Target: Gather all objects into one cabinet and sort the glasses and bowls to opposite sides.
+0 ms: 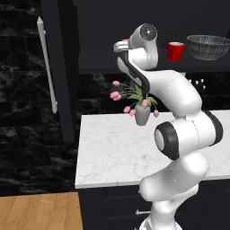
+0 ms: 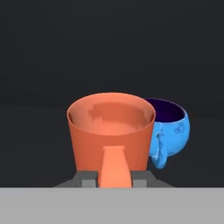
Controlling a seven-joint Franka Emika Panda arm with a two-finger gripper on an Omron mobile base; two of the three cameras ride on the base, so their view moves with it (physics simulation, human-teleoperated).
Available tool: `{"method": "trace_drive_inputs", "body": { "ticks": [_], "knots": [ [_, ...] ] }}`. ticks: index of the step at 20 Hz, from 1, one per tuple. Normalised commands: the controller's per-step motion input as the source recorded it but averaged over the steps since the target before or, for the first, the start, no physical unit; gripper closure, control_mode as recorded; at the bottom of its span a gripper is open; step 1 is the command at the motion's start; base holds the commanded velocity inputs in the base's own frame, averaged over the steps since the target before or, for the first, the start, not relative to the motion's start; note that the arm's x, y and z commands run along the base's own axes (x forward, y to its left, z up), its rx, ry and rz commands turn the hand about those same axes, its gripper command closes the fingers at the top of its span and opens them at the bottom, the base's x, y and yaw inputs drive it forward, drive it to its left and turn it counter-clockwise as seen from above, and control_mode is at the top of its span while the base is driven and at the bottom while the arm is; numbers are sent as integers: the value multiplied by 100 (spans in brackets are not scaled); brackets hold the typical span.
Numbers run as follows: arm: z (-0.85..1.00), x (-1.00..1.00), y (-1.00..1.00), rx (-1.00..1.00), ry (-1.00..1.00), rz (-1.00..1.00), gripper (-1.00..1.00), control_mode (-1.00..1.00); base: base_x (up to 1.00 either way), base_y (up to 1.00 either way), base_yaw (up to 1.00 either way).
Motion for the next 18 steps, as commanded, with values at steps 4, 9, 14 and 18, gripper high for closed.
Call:
{"method": "trace_drive_inputs", "body": {
  "ticks": [4,9,14,18],
  "knots": [
    [-5,4,6,0,0,0,-100,-100,0,0,0],
    [0,-35,-10,0,-1,-1,-100,-100,0,0,0],
    [0,-93,-36,0,-9,-8,-100,-100,0,0,0],
    [0,-100,-41,0,-10,-9,-100,-100,0,0,0]
  ]
}}
